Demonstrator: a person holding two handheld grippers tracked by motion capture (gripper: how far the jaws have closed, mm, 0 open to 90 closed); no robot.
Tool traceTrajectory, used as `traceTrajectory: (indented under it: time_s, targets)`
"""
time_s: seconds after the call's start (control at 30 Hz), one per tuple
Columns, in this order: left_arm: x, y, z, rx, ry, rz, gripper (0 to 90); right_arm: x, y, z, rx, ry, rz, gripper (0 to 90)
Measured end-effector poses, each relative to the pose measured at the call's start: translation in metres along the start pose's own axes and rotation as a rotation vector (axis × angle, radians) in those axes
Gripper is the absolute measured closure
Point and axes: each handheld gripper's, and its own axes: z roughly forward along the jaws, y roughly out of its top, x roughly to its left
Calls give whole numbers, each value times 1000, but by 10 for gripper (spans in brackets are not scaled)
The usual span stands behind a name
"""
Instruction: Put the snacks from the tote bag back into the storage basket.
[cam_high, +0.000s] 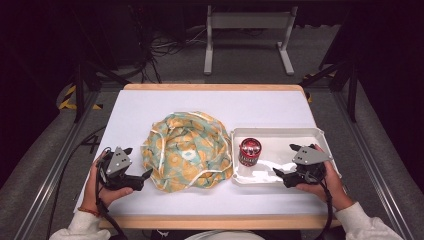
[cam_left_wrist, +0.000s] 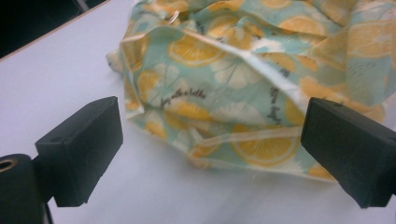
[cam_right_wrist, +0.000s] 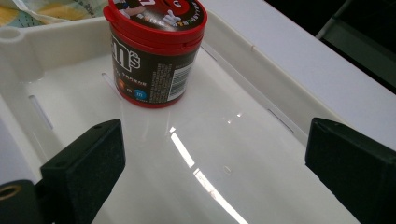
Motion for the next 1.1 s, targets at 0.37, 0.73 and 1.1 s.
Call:
traceTrajectory:
  time_s: [0.37,0.73,1.1]
  targets:
    - [21,-42,0,-53,-15,-189,71,-1,0,0,5,4,-1,55]
    - [13,-44,-5,-84,-10,-180,71,0,3,3,3,-5,-9,54]
    - [5,-43,0,-47,-1,-149,78,4,7,6,3,7,-20,54]
